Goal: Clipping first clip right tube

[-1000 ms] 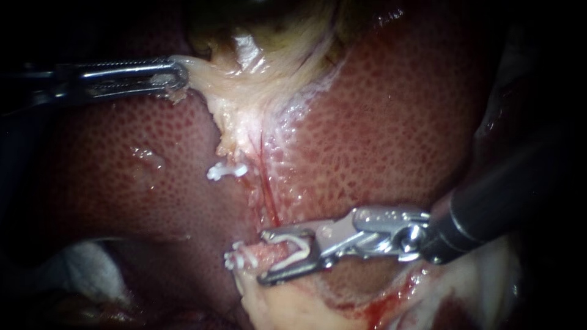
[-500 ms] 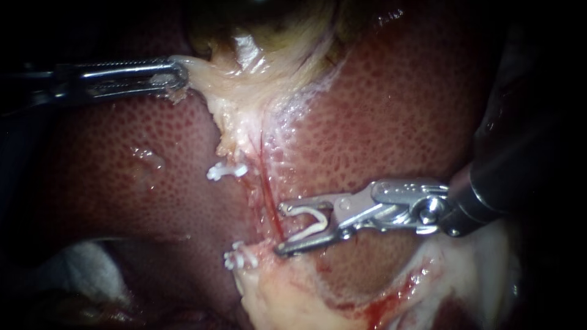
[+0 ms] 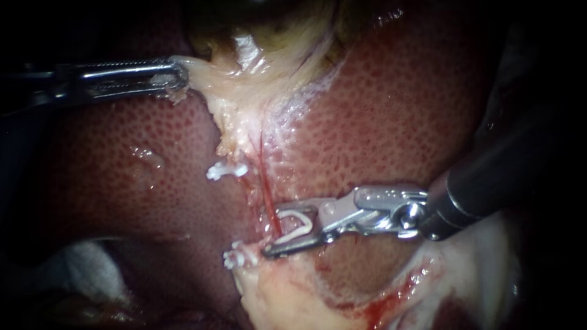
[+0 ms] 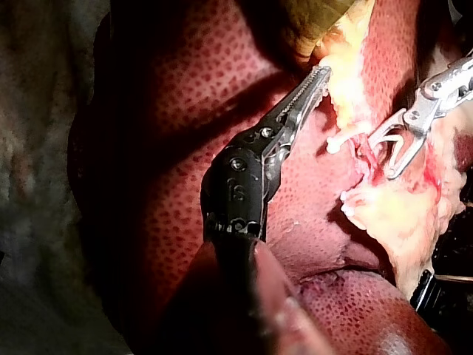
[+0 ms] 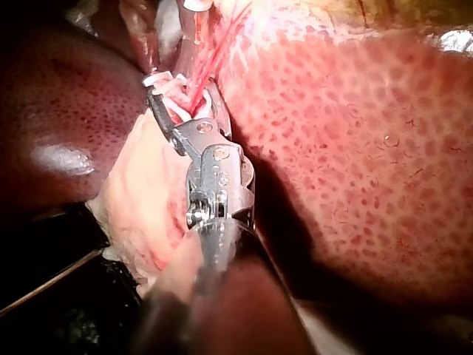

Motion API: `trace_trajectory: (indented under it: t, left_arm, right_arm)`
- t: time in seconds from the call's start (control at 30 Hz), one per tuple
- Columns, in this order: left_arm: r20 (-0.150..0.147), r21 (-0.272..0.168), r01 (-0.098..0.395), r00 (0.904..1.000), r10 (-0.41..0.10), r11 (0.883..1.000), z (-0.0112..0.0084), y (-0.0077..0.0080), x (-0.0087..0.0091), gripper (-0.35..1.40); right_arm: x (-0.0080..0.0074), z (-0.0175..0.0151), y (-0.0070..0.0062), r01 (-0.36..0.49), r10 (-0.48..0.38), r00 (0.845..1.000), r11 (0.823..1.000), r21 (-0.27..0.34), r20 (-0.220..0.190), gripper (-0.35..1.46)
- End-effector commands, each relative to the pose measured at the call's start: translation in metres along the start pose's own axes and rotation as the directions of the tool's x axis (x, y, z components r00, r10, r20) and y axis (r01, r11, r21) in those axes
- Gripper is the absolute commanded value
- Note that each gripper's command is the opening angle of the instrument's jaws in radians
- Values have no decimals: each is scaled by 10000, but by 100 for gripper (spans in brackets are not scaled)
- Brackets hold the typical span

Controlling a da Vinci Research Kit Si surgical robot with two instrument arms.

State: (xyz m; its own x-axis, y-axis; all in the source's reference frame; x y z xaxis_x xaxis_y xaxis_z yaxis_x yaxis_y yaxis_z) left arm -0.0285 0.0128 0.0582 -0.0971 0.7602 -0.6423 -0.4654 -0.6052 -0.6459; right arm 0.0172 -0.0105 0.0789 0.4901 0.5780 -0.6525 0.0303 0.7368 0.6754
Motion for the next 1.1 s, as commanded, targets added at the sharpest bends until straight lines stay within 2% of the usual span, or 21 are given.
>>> trace_trajectory:
  t: [0.03, 0.47, 0.87, 0.97, 1.1]
  left_arm:
    - [-2, 6, 0, 10000, 0, 10000, 0, 0, 0, -35]
    - [24, 21, -8, 10000, 8, 10000, 1, 1, -1, -35]
    - [27, -3, -11, 10000, 11, 10000, 2, 1, -1, -35]
    - [27, -3, -10, 10000, 11, 10000, 2, 1, -1, -35]
    - [27, -2, -11, 10000, 11, 10000, 2, 1, -1, -35]
  right_arm:
    - [-1, 2, -2, -116, 117, 9999, 9999, 112, -74, 50]
    - [5, 15, -11, -765, 822, 9943, 9936, 827, -682, 49]
    - [-4, 24, -12, -1153, 1209, 9907, 9896, 865, -628, 43]
    - [-5, 23, -12, -1326, 1383, 9885, 9873, 878, -618, 32]
    - [-7, 19, -12, -1627, 1665, 9853, 9829, 858, -393, 1]
